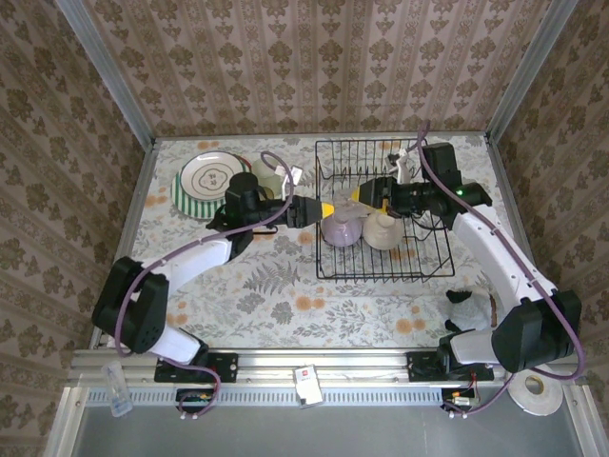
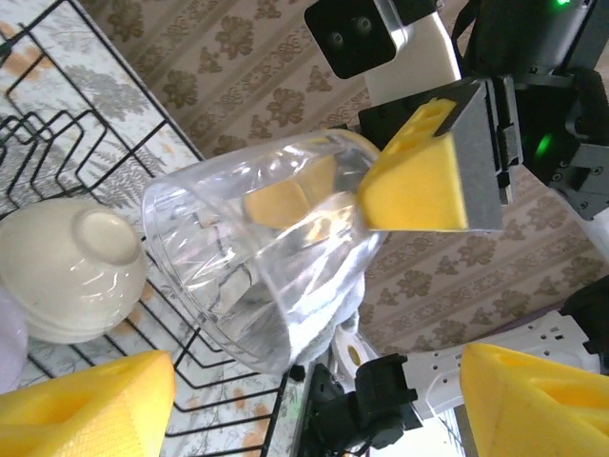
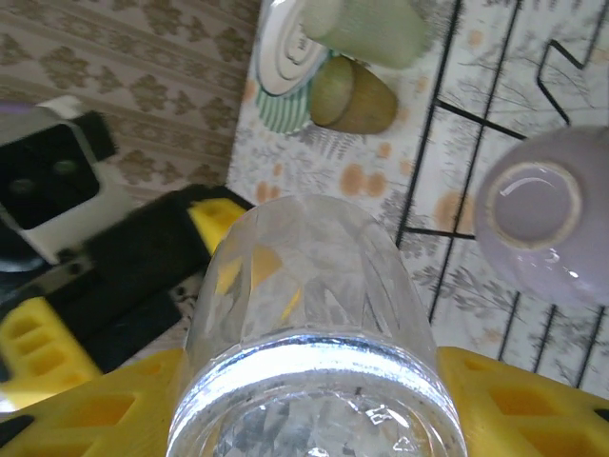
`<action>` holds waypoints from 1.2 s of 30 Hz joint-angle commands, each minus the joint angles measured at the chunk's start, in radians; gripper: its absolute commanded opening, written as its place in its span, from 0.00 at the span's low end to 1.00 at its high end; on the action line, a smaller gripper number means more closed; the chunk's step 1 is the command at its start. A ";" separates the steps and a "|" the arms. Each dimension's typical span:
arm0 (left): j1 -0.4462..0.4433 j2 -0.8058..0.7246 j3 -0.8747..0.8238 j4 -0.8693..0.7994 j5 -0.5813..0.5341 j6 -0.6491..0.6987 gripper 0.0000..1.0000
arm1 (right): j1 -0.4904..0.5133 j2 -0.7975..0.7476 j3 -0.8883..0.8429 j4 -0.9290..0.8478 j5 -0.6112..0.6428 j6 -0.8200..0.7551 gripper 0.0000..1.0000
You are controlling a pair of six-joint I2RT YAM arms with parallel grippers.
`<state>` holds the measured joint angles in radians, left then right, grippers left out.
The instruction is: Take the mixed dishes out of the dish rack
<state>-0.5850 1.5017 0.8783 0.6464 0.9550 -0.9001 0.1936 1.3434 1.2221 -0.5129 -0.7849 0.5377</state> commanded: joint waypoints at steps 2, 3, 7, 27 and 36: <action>-0.009 0.062 0.042 0.323 0.066 -0.216 0.75 | -0.014 -0.005 -0.025 0.135 -0.150 0.080 0.30; -0.010 0.078 0.044 0.367 0.072 -0.248 0.74 | -0.014 -0.005 -0.028 0.134 -0.150 0.077 0.30; -0.012 0.111 0.047 0.527 0.080 -0.357 0.73 | -0.016 -0.004 -0.036 0.149 -0.166 0.075 0.30; -0.029 0.102 0.060 0.613 0.060 -0.461 0.33 | -0.021 0.042 -0.089 0.326 -0.269 0.164 0.29; -0.033 0.112 0.063 0.613 0.051 -0.467 0.00 | -0.005 0.031 -0.104 0.350 -0.291 0.164 0.31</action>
<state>-0.6010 1.6234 0.9035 1.1824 1.0058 -1.3663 0.1726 1.3701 1.1351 -0.1802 -1.0779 0.7036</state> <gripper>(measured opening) 0.039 0.582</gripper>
